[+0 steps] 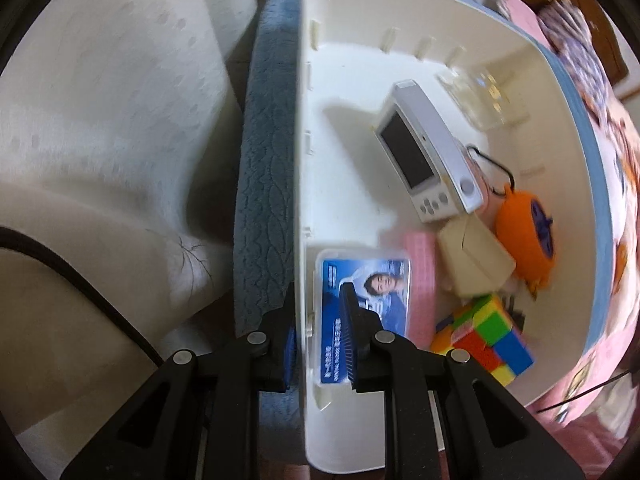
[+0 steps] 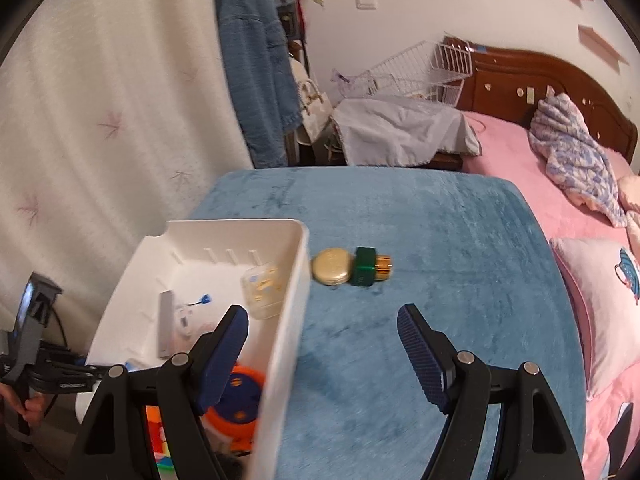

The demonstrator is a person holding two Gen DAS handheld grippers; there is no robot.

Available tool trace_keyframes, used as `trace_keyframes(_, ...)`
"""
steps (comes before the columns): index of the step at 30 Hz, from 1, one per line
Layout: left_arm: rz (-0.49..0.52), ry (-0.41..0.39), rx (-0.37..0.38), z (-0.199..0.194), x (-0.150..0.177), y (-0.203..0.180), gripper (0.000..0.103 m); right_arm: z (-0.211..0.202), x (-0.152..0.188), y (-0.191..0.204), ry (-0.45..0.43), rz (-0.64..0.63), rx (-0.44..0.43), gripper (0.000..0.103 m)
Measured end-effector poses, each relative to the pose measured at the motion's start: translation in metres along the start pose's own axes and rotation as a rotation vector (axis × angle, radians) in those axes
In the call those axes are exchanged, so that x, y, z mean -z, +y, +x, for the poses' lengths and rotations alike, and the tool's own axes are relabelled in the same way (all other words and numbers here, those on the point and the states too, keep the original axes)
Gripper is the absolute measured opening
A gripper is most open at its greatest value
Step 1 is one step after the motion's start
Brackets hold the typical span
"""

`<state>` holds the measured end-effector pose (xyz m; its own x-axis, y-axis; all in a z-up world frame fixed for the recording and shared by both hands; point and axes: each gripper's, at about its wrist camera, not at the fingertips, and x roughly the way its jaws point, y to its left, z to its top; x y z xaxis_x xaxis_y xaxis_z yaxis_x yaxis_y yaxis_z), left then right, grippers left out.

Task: Organize rigid objects
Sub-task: 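Move the right tool to the green-and-gold bottle and grasp it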

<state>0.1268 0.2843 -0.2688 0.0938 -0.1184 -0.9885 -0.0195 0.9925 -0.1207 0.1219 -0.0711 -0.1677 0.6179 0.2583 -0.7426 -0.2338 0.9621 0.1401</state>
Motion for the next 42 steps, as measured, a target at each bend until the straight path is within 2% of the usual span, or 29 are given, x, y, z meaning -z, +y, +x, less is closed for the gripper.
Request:
trace_keyframes(7,-0.088,-0.002,-0.023,0.004,-0.010,0.000,0.019,0.042,-0.010,-0.044,0.062,0.057,-0.041,0.078)
trace_keyframes(14,-0.160,-0.009,-0.054,0.005,-0.012,0.008,0.019,0.089,-0.022,-0.069,0.105,0.092,-0.085,0.078)
trace_keyframes(22,-0.227,-0.005,-0.098,0.002,-0.006,0.003,0.019,0.135,-0.033,-0.078,0.143,0.106,-0.113,0.078)
trace_keyframes(32,-0.261,0.013,-0.135,0.006,-0.009,-0.003,0.019,0.169,-0.036,-0.083,0.176,0.130,-0.160,0.077)
trace_keyframes(41,-0.262,0.018,-0.160,0.010,-0.013,-0.016,0.019,0.183,-0.035,-0.081,0.208,0.137,-0.191,0.055)
trace_keyframes(42,-0.262,0.018,-0.165,0.011,-0.013,-0.017,0.019,0.183,-0.035,-0.081,0.212,0.140,-0.197,0.050)
